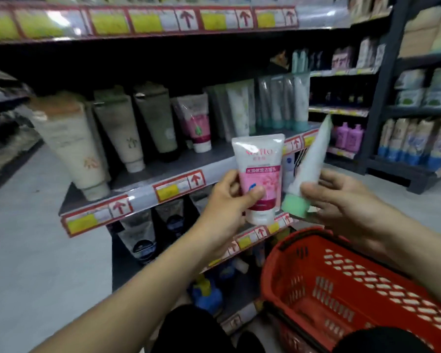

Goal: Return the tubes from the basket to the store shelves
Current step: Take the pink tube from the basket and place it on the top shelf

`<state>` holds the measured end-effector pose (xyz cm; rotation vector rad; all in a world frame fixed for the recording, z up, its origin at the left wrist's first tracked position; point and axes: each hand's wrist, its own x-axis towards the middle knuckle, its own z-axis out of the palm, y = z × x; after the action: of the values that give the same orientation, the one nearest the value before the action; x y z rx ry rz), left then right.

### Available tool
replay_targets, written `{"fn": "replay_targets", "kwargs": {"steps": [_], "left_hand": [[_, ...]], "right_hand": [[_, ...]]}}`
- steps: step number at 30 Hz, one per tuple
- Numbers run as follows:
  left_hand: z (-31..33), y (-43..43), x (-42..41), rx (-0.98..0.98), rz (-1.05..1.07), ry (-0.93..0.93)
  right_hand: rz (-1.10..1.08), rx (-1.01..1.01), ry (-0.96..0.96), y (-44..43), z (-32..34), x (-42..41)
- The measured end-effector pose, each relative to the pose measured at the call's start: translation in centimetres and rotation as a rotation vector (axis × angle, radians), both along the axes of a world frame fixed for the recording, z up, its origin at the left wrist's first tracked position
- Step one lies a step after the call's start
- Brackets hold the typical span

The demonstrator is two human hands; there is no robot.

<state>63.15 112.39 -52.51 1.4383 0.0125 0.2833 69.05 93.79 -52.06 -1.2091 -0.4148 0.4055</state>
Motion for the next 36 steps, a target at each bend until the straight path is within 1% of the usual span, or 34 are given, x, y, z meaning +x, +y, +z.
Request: {"fn": "replay_targets", "kwargs": {"steps": [4, 8, 10, 14, 19, 22, 25, 28, 32, 36], "left_hand": [[3.2, 3.5, -1.0, 0.065, 0.116, -0.117], [4.2, 6.1, -0.8, 0.08, 0.187, -0.135], [4.4, 6.7, -0.2, 0.073, 0.211, -0.132], [5.3, 6.6, 2.5, 0.089, 0.222, -0.137], [6.2, 5.8, 7.9, 0.11, 0.288, -0.183], [6.1, 5.8, 10.8, 0.106, 0.32, -0.212], [5.7, 6.0, 12.9, 0.049, 0.34, -0.203], [5.2, 6.5, 14.3, 0.039, 0.355, -0.195], [4.7, 7.4, 15.4, 0.05, 0.362, -0.178], [4.2, 8.3, 15.9, 0.034, 0.366, -0.193]], "right_hand": [[-0.13, -0.12, -0.194, 4.3, 2.2, 0.0], [-0.256, -0.223, -0.397, 6.9, 2.6, 1.3], [-0.334, -0.258, -0.454, 7.3, 2.6, 2.6], [-0.523, -0.317, -0.458, 7.3, 3.4, 6.3], [-0.681, -0.396, -0.525, 7.2, 4.8, 12.2], [-0.757, -0.445, -0.51, 7.8, 4.9, 16.2], [-0.774, -0.508, -0.503, 8.8, 4.1, 19.4], [-0.764, -0.552, -0.562, 10.3, 3.9, 21.6], [-0.677, -0.663, -0.614, 12.5, 4.0, 23.7], [-0.629, -0.704, -0.634, 14.1, 4.0, 25.3]]}}
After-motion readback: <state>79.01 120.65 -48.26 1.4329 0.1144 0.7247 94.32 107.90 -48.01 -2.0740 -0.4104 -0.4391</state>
